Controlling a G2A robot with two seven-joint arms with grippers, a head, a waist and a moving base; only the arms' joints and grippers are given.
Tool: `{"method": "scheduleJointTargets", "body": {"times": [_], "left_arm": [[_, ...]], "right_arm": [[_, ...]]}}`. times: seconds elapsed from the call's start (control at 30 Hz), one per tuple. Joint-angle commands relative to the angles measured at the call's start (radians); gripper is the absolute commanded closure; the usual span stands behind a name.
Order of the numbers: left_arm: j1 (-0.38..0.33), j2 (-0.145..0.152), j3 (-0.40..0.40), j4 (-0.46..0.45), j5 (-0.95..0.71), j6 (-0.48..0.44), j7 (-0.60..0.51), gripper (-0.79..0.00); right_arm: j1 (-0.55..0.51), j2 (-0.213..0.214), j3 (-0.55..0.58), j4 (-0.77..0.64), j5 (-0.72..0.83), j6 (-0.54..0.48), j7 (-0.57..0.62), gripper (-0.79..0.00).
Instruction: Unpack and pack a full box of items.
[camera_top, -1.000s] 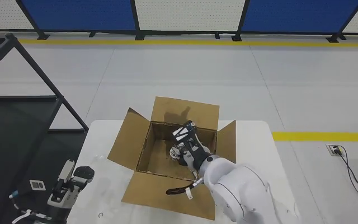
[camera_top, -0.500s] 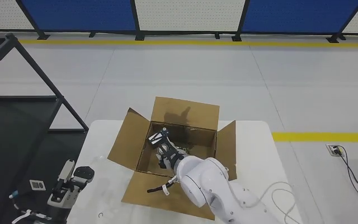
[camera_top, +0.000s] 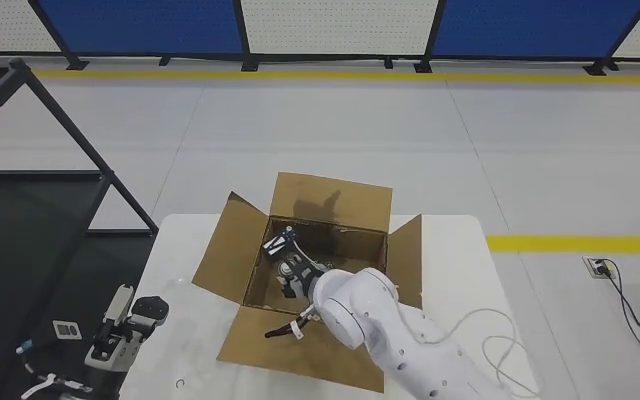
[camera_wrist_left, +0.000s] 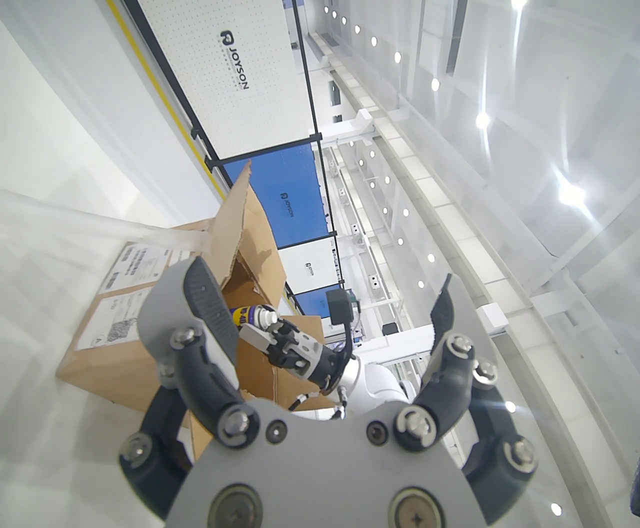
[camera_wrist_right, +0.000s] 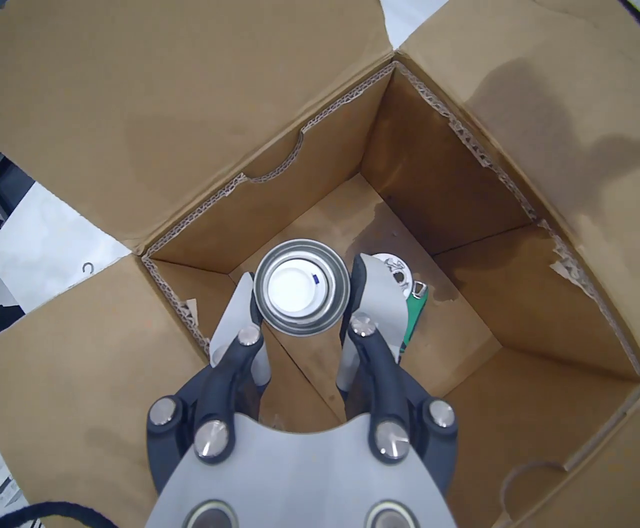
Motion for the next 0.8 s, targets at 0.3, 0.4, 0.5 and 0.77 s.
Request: {"method": "scheduleJointTargets", "body": {"times": [0.3, 0.4, 0.5, 0.77], "left_arm": [[0.0, 0.0, 0.0, 0.0, 0.0, 0.0, 0.0, -0.785], [0.0, 0.0, 0.0, 0.0, 0.0, 0.0, 0.0, -0.785], [0.0, 0.0, 0.0, 0.0, 0.0, 0.0, 0.0, -0.785], [0.0, 0.0, 0.0, 0.0, 0.0, 0.0, 0.0, -0.785]], "right_arm": [[0.146, -0.097, -0.113, 0.323, 0.02, -0.159, -0.129, 0.0], [0.161, -0.116, -0.126, 0.385, 0.015, -0.184, -0.152, 0.0], [0.173, -0.132, -0.131, 0.435, 0.019, -0.202, -0.162, 0.0], [0.204, -0.173, -0.143, 0.545, 0.032, -0.248, -0.143, 0.0]]}}
